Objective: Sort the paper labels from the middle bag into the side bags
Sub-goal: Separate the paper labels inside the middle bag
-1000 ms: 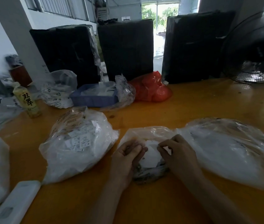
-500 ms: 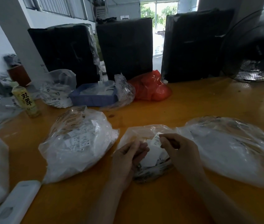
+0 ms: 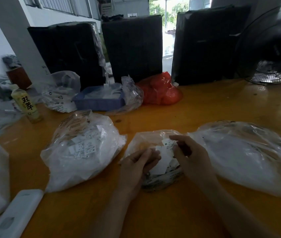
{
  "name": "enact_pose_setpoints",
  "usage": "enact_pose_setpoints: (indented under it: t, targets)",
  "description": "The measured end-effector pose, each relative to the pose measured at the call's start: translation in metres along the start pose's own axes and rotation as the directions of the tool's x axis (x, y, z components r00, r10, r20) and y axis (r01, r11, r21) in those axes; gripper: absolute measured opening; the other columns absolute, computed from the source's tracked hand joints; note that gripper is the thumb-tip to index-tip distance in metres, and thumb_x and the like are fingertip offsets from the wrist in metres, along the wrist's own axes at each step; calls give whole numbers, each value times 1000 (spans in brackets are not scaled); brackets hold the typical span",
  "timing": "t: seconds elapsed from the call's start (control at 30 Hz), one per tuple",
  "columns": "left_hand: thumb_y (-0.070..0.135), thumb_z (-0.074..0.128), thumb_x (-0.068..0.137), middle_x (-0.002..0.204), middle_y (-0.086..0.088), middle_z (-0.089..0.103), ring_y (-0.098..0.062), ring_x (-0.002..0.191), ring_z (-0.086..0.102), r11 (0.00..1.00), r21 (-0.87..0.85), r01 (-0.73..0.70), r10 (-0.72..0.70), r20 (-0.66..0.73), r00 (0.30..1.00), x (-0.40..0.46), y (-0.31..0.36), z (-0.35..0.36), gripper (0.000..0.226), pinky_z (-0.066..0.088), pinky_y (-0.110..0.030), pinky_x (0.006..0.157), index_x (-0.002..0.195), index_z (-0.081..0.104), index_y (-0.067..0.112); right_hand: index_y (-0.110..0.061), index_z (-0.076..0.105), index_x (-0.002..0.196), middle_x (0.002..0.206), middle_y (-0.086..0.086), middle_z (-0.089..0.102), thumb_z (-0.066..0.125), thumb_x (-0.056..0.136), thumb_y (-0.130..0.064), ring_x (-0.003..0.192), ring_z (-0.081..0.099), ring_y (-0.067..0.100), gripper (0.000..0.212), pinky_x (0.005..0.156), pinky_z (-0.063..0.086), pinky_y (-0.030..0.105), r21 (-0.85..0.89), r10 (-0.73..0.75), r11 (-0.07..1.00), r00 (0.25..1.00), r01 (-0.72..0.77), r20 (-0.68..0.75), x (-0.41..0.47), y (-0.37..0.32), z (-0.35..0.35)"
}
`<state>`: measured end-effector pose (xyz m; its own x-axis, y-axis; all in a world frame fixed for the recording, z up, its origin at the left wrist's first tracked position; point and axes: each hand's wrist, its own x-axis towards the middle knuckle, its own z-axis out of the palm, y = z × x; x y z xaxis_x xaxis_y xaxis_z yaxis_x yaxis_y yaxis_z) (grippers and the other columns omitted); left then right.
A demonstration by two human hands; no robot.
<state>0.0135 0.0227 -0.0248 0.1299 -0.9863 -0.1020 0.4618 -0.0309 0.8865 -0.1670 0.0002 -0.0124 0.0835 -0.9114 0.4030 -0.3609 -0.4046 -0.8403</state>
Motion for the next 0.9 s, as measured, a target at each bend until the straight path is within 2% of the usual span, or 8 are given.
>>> enact_pose_setpoints:
  t: [0.1,0.23,0.4,0.53,0.73,0.83,0.9]
  targets:
    - [24,72,87,109,-22,78,-31,107,76,999,43,-13,12,15,1000,0,-1,-1,36,62,-28,87,113,77,-1,-43,57,127,98,-31,62,65,97,-20,86,63,-3,39,68,50,9,-40,-36,999,999,36,11,0,-2,0]
    - [25,73,87,109,-22,78,-31,106,76,998,61,-27,26,22,999,-1,-3,-1,35,62,-29,87,111,78,1,-32,64,110,93,-22,67,70,94,-18,90,64,-6,23,76,52,10,-52,-29,998,999,28,-14,1,-2,-2]
    - [24,71,92,108,-20,78,-31,107,76,994,100,-42,38,42,998,-2,-3,-3,22,61,-28,88,104,83,10,-30,68,114,99,-26,64,65,98,-17,93,61,-8,21,75,47,7,-92,-48,994,999,50,23,1,-6,-6]
    - [30,72,91,106,-17,79,-29,106,76,984,163,-75,64,69,996,-4,-2,-2,19,61,-28,89,99,85,18,-28,69,113,93,-28,60,64,98,-15,91,59,-12,21,75,45,4,-137,-82,987,996,83,17,1,-7,-6]
    - [35,74,92,102,-7,81,-23,100,79,947,299,-119,103,68,992,-5,-5,-2,18,62,-26,84,103,84,23,-23,74,110,98,-26,59,67,94,-6,88,60,0,24,74,48,8,-201,-198,957,978,208,69,2,-5,-5]
    - [44,73,91,94,0,81,-17,90,79,892,418,-170,154,71,985,-6,-5,-5,18,64,-27,80,97,85,33,-23,75,111,100,-18,59,69,92,-4,89,58,0,28,76,47,8,-217,-226,944,967,247,119,2,-2,-3]
    - [46,71,93,92,2,81,-15,87,79,857,478,-191,170,88,982,-5,-5,-6,21,65,-32,80,101,84,32,-25,73,115,102,-16,57,68,93,-6,90,57,-1,30,77,46,7,-224,-220,941,962,254,164,1,0,0]
